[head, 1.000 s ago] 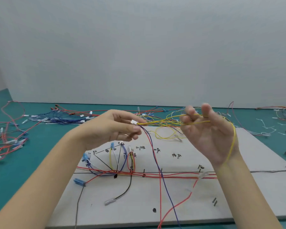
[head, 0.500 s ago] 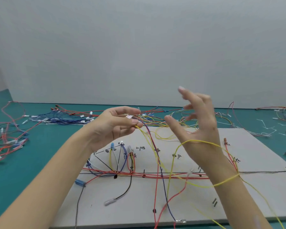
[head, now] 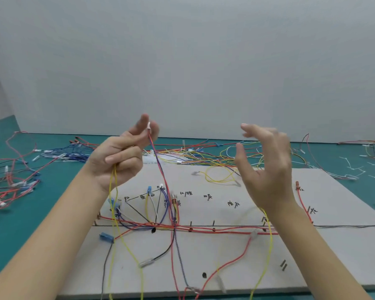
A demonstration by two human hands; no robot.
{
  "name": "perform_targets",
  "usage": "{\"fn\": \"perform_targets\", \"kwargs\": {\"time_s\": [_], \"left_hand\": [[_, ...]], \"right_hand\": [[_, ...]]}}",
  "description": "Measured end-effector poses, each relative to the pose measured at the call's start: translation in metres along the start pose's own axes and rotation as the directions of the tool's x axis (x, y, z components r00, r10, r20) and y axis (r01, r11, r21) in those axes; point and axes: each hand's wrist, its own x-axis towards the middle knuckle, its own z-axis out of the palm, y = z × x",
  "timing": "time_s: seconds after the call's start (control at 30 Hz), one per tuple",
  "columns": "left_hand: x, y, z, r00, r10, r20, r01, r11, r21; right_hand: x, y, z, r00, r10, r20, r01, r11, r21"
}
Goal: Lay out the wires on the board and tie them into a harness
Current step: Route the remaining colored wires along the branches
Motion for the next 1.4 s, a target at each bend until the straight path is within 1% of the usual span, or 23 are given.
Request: {"fn": "perform_targets", "kwargs": {"time_s": [0.03,0.07,0.1,0.13,0.17,0.2,0.23,0.27,0.3,0.37,0.43,0.47,0.57,0.67,0.73,0.87,1.1,1.2,1.3,1.33,1.4], "left_hand": [[0.000,0.000,-0.001,0.999,0.019,-0.027,-0.017,0.999,0.051],[0.003,-0.001,-0.002,0.995,0.060,-0.082,-0.046,0.985,0.169],[0.006,-0.004,0.000,0.981,0.122,-0.154,-0.063,0.939,0.339],[0.010,-0.008,0.001,0.958,0.188,-0.215,-0.055,0.860,0.508],[0.014,-0.013,0.003,0.933,0.249,-0.260,-0.028,0.771,0.636],[0.019,-0.018,0.005,0.911,0.295,-0.289,0.004,0.693,0.721],[0.023,-0.023,0.006,0.896,0.325,-0.301,0.030,0.634,0.773],[0.025,-0.027,0.008,0.888,0.343,-0.306,0.050,0.589,0.806],[0.027,-0.031,0.010,0.886,0.348,-0.306,0.070,0.552,0.831],[0.027,-0.035,0.012,0.887,0.348,-0.305,0.110,0.481,0.870],[0.026,-0.037,0.015,0.895,0.335,-0.294,0.131,0.431,0.893],[0.027,-0.037,0.014,0.903,0.323,-0.282,0.123,0.436,0.891],[0.028,-0.039,0.013,0.924,0.282,-0.259,0.091,0.496,0.863],[0.029,-0.040,0.014,0.919,0.278,-0.281,0.109,0.505,0.856],[0.028,-0.040,0.016,0.914,0.286,-0.288,0.115,0.498,0.860],[0.029,-0.042,0.018,0.894,0.316,-0.317,0.133,0.489,0.862],[0.026,-0.041,0.023,0.886,0.342,-0.312,0.168,0.390,0.905],[0.025,-0.040,0.026,0.887,0.336,-0.316,0.184,0.371,0.910],[0.025,-0.042,0.028,0.887,0.346,-0.307,0.165,0.383,0.909],[0.026,-0.042,0.028,0.886,0.349,-0.306,0.158,0.393,0.906],[0.025,-0.041,0.027,0.899,0.319,-0.298,0.143,0.430,0.891]], "right_hand": [[0.000,0.000,0.001,0.995,0.080,0.052,-0.083,0.994,0.064],[-0.001,-0.003,0.003,0.973,0.188,0.136,-0.207,0.968,0.142],[0.000,-0.006,0.005,0.920,0.305,0.247,-0.362,0.902,0.236],[0.001,-0.010,0.008,0.835,0.399,0.378,-0.524,0.786,0.327],[0.002,-0.015,0.011,0.734,0.447,0.511,-0.661,0.645,0.384],[0.003,-0.019,0.013,0.629,0.450,0.634,-0.764,0.509,0.397],[0.004,-0.023,0.015,0.535,0.419,0.734,-0.835,0.395,0.383],[0.003,-0.026,0.017,0.462,0.372,0.805,-0.880,0.307,0.363],[0.002,-0.030,0.019,0.415,0.326,0.850,-0.905,0.244,0.348],[-0.002,-0.034,0.021,0.380,0.273,0.884,-0.924,0.145,0.353],[-0.003,-0.037,0.021,0.377,0.256,0.890,-0.925,0.049,0.378],[-0.002,-0.038,0.021,0.376,0.253,0.891,-0.922,0.008,0.387],[-0.001,-0.039,0.023,0.360,0.259,0.896,-0.917,-0.078,0.391],[-0.001,-0.040,0.023,0.327,0.241,0.914,-0.914,-0.166,0.370],[0.000,-0.040,0.022,0.314,0.239,0.919,-0.920,-0.161,0.357],[0.000,-0.040,0.021,0.330,0.276,0.903,-0.930,-0.067,0.361],[0.000,-0.039,0.020,0.362,0.257,0.896,-0.924,-0.025,0.381],[0.000,-0.039,0.021,0.387,0.256,0.886,-0.920,0.050,0.388],[0.004,-0.037,0.019,0.399,0.254,0.881,-0.916,0.146,0.373],[0.006,-0.036,0.019,0.398,0.252,0.882,-0.916,0.158,0.369],[0.008,-0.035,0.018,0.382,0.249,0.890,-0.924,0.143,0.356]]}}
